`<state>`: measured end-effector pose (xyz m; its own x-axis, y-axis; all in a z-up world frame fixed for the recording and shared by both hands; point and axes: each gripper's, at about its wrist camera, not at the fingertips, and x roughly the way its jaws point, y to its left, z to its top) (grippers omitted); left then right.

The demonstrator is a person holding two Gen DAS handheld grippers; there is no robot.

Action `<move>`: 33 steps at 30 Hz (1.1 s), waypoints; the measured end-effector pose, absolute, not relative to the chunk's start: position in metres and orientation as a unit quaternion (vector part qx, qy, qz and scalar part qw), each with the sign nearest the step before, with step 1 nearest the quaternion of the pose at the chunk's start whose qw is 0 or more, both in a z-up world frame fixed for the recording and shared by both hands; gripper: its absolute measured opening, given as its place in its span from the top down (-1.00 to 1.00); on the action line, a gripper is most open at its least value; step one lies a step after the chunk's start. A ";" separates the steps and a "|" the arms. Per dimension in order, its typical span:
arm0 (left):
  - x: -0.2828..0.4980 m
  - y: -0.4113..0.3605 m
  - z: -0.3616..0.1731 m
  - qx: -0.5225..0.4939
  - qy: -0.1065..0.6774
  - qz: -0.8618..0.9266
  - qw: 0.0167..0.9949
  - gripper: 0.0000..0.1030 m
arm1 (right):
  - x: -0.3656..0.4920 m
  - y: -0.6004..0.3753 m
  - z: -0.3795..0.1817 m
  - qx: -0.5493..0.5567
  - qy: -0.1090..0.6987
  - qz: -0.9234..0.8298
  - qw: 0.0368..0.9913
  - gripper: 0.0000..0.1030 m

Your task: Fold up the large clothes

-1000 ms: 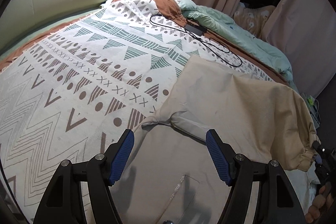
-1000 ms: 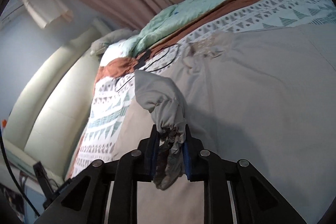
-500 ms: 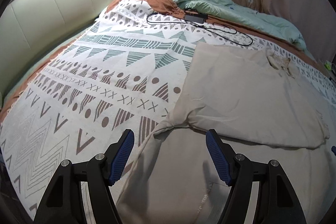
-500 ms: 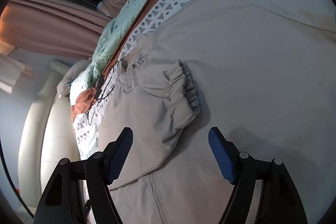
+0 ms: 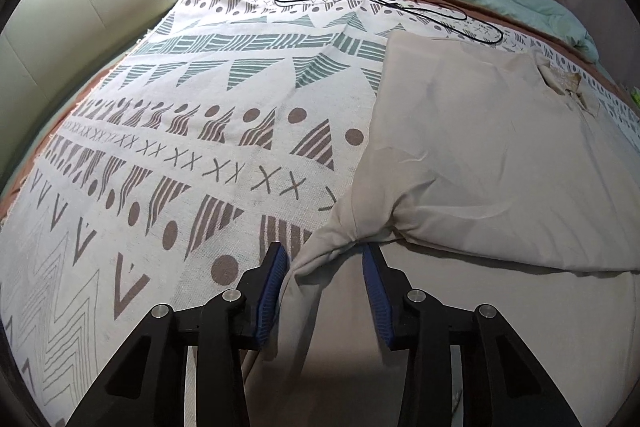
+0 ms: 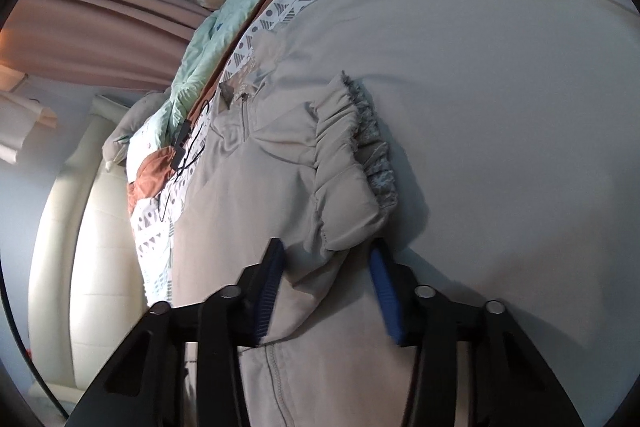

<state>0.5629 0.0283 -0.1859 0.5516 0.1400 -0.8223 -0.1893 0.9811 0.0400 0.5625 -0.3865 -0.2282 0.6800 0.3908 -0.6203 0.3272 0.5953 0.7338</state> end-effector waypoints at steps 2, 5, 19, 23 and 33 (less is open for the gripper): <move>0.567 0.033 -0.186 -0.035 0.462 0.096 0.881 0.34 | 0.567 -0.382 -0.232 0.448 0.402 0.022 0.798 0.59; 0.569 0.042 -0.186 -0.055 0.460 0.103 0.880 0.45 | 0.575 -0.374 -0.232 0.437 0.403 0.032 0.803 0.68; 0.552 0.061 -0.156 -0.145 0.444 0.145 0.872 0.47 | 0.573 -0.373 -0.223 0.432 0.414 0.039 0.800 0.04; 0.534 0.047 -0.126 -0.161 0.406 0.134 0.890 -0.06 | 0.554 -0.388 -0.199 0.413 0.395 0.006 0.821 -0.26; 0.512 -0.037 -0.096 -0.111 0.374 0.059 0.919 -0.36 | 0.509 -0.464 -0.163 0.384 0.352 -0.053 0.852 -0.26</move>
<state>0.5117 -0.0371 -0.0956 0.7129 0.0251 -0.7008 -0.1908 0.9686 -0.1594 0.5087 -0.4642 -0.1634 0.7469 0.1807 -0.6399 0.3601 0.6992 0.6177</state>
